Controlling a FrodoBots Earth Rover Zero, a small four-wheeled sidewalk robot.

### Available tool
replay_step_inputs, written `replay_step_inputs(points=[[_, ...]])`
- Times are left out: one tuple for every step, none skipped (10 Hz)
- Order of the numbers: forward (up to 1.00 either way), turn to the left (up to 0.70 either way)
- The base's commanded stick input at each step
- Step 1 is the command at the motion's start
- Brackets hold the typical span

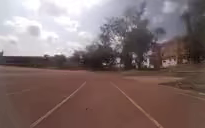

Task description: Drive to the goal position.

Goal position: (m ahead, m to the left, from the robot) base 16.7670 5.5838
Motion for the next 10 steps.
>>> replay_step_inputs(points=[[0.70,0.00],[0.70,0.00],[0.70,0.00],[0.70,0.00],[0.70,0.00],[0.70,0.00],[0.70,0.00],[0.70,0.00],[0.70,0.00],[0.70,0.00]])
